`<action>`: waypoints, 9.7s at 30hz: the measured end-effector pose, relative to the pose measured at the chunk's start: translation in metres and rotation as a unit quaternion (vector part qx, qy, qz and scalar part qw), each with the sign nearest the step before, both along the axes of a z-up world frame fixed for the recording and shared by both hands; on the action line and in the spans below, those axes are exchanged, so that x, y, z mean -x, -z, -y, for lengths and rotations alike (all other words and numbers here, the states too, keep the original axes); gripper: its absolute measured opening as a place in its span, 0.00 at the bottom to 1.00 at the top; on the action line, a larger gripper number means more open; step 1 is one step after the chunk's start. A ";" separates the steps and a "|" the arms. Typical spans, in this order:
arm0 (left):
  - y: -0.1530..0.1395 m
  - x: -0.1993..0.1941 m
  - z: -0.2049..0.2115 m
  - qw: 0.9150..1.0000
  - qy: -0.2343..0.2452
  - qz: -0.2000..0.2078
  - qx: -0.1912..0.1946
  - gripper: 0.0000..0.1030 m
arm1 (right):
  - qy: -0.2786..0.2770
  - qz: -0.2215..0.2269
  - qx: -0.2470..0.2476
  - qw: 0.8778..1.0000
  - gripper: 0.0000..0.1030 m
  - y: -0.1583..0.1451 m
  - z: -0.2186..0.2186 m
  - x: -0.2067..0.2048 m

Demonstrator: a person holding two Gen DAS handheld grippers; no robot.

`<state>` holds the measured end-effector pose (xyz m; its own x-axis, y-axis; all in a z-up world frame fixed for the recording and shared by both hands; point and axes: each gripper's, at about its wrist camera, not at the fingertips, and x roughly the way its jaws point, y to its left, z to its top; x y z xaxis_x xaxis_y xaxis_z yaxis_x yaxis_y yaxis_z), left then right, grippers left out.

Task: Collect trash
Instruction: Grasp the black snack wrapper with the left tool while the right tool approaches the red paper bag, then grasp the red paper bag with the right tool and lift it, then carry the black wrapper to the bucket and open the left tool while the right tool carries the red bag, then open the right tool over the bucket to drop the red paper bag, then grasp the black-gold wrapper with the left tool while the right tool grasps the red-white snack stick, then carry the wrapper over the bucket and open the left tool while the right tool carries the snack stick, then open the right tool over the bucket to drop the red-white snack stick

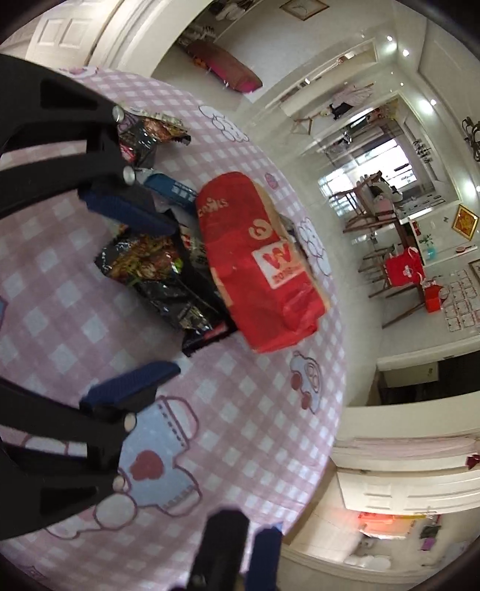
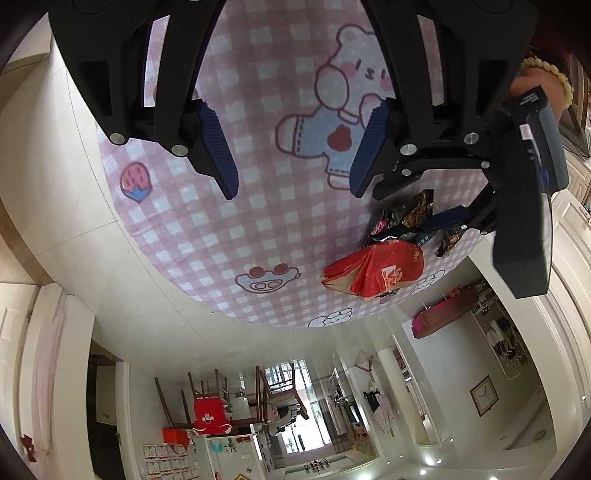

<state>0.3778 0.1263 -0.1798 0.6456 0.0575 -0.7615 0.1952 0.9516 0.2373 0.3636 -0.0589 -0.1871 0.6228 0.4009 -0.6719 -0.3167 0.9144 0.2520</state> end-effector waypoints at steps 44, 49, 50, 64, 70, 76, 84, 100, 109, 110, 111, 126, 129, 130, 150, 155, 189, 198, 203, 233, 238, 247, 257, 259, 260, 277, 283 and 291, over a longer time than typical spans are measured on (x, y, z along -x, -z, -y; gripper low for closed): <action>-0.037 0.029 -0.095 0.977 -0.122 0.060 0.163 0.07 | -0.108 0.018 0.006 0.994 0.15 0.006 -0.098 -0.060; -0.047 0.036 -0.090 0.976 -0.120 0.068 0.171 0.07 | -0.113 0.034 -0.001 0.993 0.13 -0.005 -0.083 -0.035; -0.050 0.038 -0.088 0.975 -0.118 0.070 0.174 0.07 | -0.114 0.038 -0.005 0.993 0.13 -0.008 -0.078 -0.029; -0.092 0.078 0.021 0.980 -0.025 0.086 0.177 0.07 | -0.038 0.104 -0.061 0.992 0.13 -0.059 0.059 0.062; -0.087 0.088 0.117 0.981 0.053 0.064 0.175 0.07 | 0.043 0.126 -0.070 0.989 0.13 -0.052 0.155 0.111; -0.059 0.096 0.228 0.976 0.140 0.018 0.167 0.07 | 0.142 0.136 -0.042 0.980 0.13 -0.027 0.246 0.162; -0.003 0.098 0.344 0.959 0.226 -0.065 0.160 0.07 | 0.254 0.114 -0.049 0.959 0.13 0.011 0.345 0.209; 0.047 0.087 0.396 0.965 0.200 -0.097 0.140 0.75 | 0.305 0.062 -0.070 0.948 0.13 0.048 0.390 0.215; 0.035 0.088 0.383 0.967 0.191 -0.088 0.142 0.75 | 0.291 0.056 -0.069 0.953 0.13 0.049 0.376 0.210; 0.034 0.089 0.382 0.968 0.189 -0.088 0.142 0.75 | 0.290 0.056 -0.068 0.953 0.13 0.049 0.374 0.210; 0.033 0.090 0.384 0.968 0.188 -0.087 0.142 0.75 | 0.289 0.055 -0.068 0.953 0.13 0.048 0.373 0.209; 0.035 0.081 0.366 0.971 0.169 -0.080 0.149 0.76 | 0.288 0.036 -0.074 0.954 0.38 0.064 0.379 0.188; 0.037 0.080 0.363 0.971 0.169 -0.085 0.147 0.76 | 0.298 0.029 -0.066 0.952 0.56 0.071 0.381 0.183; 0.037 0.080 0.362 0.971 0.168 -0.084 0.146 0.76 | 0.297 0.026 -0.068 0.952 0.56 0.074 0.382 0.183; -0.018 0.101 0.266 0.978 0.139 -0.018 0.154 0.77 | 0.216 0.048 -0.076 0.972 0.56 0.024 0.298 0.175; -0.040 0.099 0.185 0.985 0.082 0.017 0.150 0.80 | 0.161 0.056 -0.075 0.983 0.56 0.002 0.241 0.155; 0.006 0.002 -0.132 0.946 -0.231 -0.013 0.226 0.59 | -0.100 -0.038 0.062 0.992 0.54 0.026 -0.135 -0.029; 0.002 0.012 -0.131 0.948 -0.214 -0.010 0.237 0.18 | -0.112 -0.022 0.085 0.990 0.13 0.026 -0.132 -0.029; -0.016 0.036 -0.121 0.950 -0.198 0.010 0.241 0.17 | -0.103 -0.021 0.047 0.993 0.13 0.015 -0.110 -0.020; -0.054 0.092 0.199 0.979 0.087 -0.012 0.185 0.17 | 0.125 0.054 -0.083 0.987 0.13 -0.022 0.208 0.125; -0.027 0.097 0.274 0.973 0.146 -0.048 0.173 0.17 | 0.204 0.049 -0.098 0.973 0.13 0.003 0.283 0.161; 0.021 0.102 0.371 0.957 0.216 -0.112 0.161 0.17 | 0.296 0.051 -0.105 0.948 0.13 0.035 0.354 0.200; 0.044 0.097 0.401 0.957 0.205 -0.135 0.155 0.67 | 0.333 0.043 -0.118 0.935 0.13 0.049 0.376 0.210; 0.043 0.095 0.400 0.958 0.201 -0.137 0.154 0.68 | 0.330 0.038 -0.120 0.935 0.13 0.051 0.376 0.209; 0.043 0.095 0.399 0.959 0.199 -0.134 0.153 0.69 | 0.330 0.037 -0.121 0.935 0.13 0.050 0.375 0.207; 0.030 0.091 0.369 0.963 0.174 -0.125 0.162 0.71 | 0.308 0.036 -0.119 0.943 0.13 0.048 0.368 0.199; 0.026 0.088 0.363 0.965 0.166 -0.120 0.163 0.71 | 0.302 0.039 -0.120 0.945 0.13 0.051 0.368 0.193; 0.020 0.084 0.346 0.968 0.153 -0.108 0.170 0.72 | 0.304 0.044 -0.134 0.942 0.28 0.056 0.369 0.176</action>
